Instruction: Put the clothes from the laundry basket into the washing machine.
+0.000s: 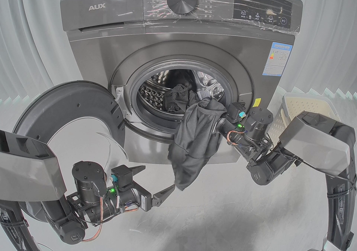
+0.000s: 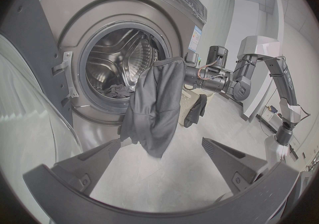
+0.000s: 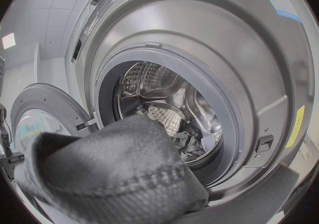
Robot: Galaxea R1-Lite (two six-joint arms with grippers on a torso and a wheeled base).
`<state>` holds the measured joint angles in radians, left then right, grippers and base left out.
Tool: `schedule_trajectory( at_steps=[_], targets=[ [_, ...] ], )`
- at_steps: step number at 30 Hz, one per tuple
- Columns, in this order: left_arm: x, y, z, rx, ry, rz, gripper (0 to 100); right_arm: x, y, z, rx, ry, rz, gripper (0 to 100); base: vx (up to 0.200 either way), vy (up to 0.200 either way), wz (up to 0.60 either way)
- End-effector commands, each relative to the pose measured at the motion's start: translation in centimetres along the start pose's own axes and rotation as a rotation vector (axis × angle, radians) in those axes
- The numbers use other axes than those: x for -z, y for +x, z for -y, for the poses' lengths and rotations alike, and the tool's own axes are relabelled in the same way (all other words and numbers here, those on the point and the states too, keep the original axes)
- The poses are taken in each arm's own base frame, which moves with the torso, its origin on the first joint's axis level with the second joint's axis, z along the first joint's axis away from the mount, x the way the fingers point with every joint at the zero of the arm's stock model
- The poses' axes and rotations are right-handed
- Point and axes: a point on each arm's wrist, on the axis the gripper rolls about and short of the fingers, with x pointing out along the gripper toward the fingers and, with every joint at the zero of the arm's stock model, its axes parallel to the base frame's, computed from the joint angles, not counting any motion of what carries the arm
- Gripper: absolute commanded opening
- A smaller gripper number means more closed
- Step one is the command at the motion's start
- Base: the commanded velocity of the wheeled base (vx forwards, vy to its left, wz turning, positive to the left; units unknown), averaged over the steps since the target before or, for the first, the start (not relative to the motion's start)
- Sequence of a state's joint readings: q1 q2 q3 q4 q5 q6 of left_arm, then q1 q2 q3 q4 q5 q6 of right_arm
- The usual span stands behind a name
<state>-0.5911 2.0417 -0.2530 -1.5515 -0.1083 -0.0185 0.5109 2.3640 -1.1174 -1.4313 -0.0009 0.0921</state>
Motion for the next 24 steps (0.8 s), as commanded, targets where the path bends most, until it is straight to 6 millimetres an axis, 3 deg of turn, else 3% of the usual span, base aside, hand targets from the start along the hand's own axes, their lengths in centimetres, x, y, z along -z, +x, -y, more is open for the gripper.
schedule_trajectory(
  at_steps=[1, 10, 24],
  targets=[
    [0.0, 0.2, 0.0, 0.003, -0.001, 0.001, 100, -0.3, -0.1, -0.4, -0.009, 0.003, 0.006, 0, 0.000, 0.000, 0.00],
    [-2.0, 2.3, -0.4, -0.011, -0.006, 0.111, 100, -1.4, -0.8, -4.4, -0.099, 0.024, 0.013, 0, 0.000, 0.000, 0.00],
    [-2.1, 5.1, -1.1, -0.017, -0.005, 0.150, 100, -1.2, -1.8, -7.3, -0.163, 0.039, -0.009, 0, 0.000, 0.000, 0.00]
  ],
)
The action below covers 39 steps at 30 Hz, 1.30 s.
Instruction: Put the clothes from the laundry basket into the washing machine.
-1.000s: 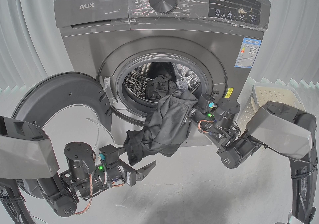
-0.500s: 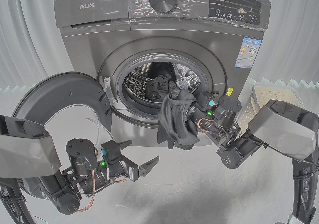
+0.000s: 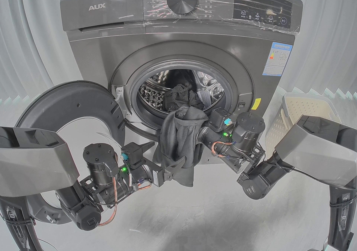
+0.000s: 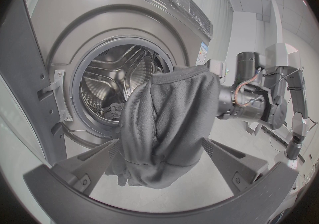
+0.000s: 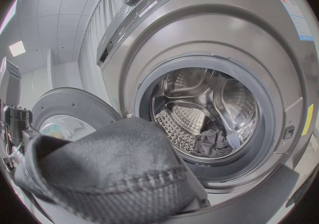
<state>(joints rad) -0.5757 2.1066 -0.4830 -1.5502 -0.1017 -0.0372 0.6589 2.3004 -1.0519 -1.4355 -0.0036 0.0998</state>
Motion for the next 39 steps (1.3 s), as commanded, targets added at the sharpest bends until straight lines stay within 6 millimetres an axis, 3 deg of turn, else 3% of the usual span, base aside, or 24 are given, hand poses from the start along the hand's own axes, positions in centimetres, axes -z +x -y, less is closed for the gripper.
schedule_trajectory(
  at_steps=[1, 13, 29, 30, 39],
  targets=[
    [0.9, 0.8, -0.2, -0.003, 0.000, -0.017, 100, -0.1, -0.1, -1.0, -0.024, 0.006, 0.002, 0, 0.000, 0.000, 0.00],
    [2.1, 2.7, -2.2, -0.052, 0.004, -0.015, 100, -0.8, -0.7, -3.2, -0.073, 0.017, 0.005, 0, 0.000, 0.000, 0.00],
    [3.6, 5.6, -2.7, -0.051, 0.008, 0.009, 100, -1.1, -1.8, -4.6, -0.095, 0.030, -0.013, 0, 0.000, 0.000, 0.00],
    [3.6, 5.7, -2.7, -0.051, 0.010, 0.009, 0, -1.1, -1.8, -4.6, -0.095, 0.030, -0.013, 0, 0.000, 0.000, 0.00],
    [3.3, 6.1, -3.1, -0.060, 0.000, 0.031, 0, -1.4, -2.1, -4.6, -0.094, 0.037, -0.013, 0, 0.000, 0.000, 0.00]
  ],
)
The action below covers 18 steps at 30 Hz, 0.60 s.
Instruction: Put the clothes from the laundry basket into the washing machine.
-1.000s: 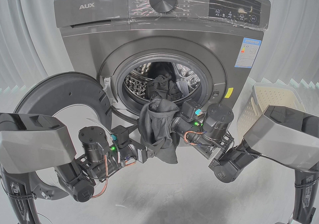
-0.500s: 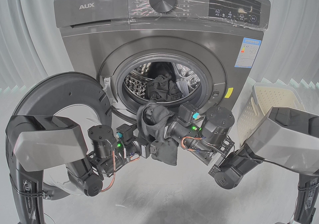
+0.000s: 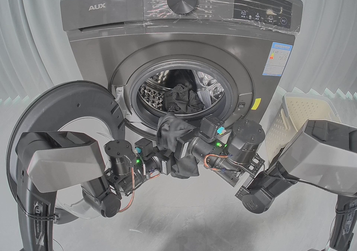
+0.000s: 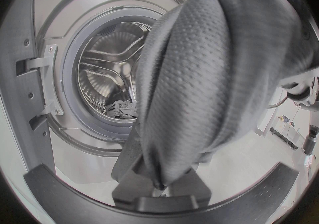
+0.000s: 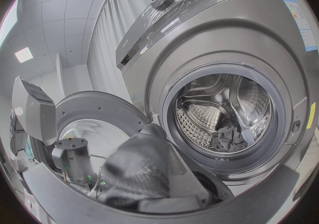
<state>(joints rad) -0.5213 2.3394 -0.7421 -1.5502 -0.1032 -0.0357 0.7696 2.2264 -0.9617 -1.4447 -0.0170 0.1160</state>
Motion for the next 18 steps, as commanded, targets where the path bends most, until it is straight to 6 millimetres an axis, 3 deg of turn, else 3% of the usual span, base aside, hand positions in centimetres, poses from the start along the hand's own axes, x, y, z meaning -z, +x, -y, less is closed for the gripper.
schedule_trajectory(
  at_steps=[1, 6, 18],
  targets=[
    [0.0, 0.1, -0.4, -0.009, -0.001, 0.004, 0, -0.3, -0.3, 0.0, 0.001, 0.000, 0.001, 0, 0.000, 0.000, 0.00],
    [-0.6, 0.2, -0.5, -0.015, -0.002, 0.025, 0, -0.2, -1.3, 0.7, 0.023, -0.003, -0.029, 0, 0.000, 0.000, 0.00],
    [-2.8, -0.6, -1.2, -0.066, 0.001, 0.079, 0, 2.5, -4.6, 3.0, 0.120, -0.013, -0.189, 0, 0.000, 0.000, 0.00]
  ],
)
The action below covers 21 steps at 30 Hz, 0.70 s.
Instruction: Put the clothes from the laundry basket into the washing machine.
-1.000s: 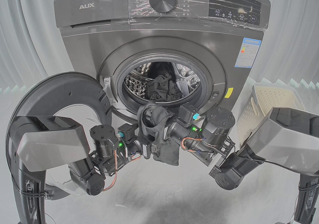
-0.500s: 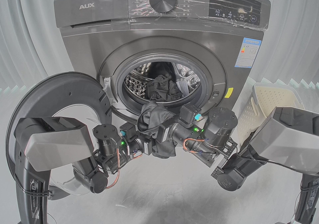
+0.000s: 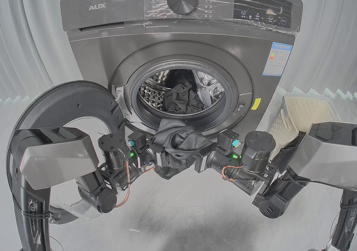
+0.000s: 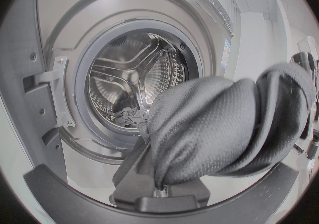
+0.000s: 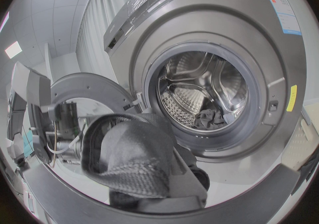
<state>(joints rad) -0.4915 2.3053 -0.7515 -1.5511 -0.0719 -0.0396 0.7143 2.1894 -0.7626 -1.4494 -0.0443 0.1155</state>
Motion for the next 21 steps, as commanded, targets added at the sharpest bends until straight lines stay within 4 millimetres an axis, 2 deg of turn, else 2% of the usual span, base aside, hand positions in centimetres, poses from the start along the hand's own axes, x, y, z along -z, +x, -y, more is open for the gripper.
schedule_trajectory(
  at_steps=[1, 3, 4, 9, 12, 13, 15, 21],
  targets=[
    [-1.4, -0.3, -0.1, -0.007, -0.001, 0.035, 0, 0.9, -0.8, 0.7, 0.022, -0.004, -0.048, 0, 0.000, 0.000, 0.00],
    [-1.9, -0.5, 0.0, -0.008, -0.008, 0.048, 0, 1.4, -1.3, 0.9, 0.028, -0.007, -0.077, 0, 0.000, 0.000, 0.00],
    [-2.2, -0.5, 0.0, -0.007, -0.009, 0.055, 0, 1.9, -1.6, 1.0, 0.032, -0.008, -0.098, 100, 0.000, 0.000, 0.00],
    [-3.1, -1.1, 0.2, 0.000, -0.011, 0.069, 0, 2.6, -2.3, 1.0, 0.034, -0.004, -0.136, 100, 0.000, 0.000, 0.00],
    [-4.2, -2.7, 0.7, 0.010, -0.031, 0.070, 0, 3.6, -4.1, 1.2, 0.036, -0.012, -0.202, 100, 0.000, 0.000, 0.00],
    [-4.2, -2.7, 0.7, 0.010, -0.031, 0.070, 0, 3.6, -4.1, 1.2, 0.036, -0.012, -0.202, 100, 0.000, 0.000, 0.00],
    [-4.8, -5.0, 1.0, 0.009, -0.051, 0.044, 0, 4.5, -6.0, 1.5, 0.050, -0.015, -0.279, 100, 0.000, 0.000, 0.00],
    [-6.5, -8.9, 1.6, 0.025, -0.127, 0.040, 0, 6.0, -8.6, 3.0, 0.113, -0.005, -0.394, 100, 0.000, 0.000, 0.00]
  ],
)
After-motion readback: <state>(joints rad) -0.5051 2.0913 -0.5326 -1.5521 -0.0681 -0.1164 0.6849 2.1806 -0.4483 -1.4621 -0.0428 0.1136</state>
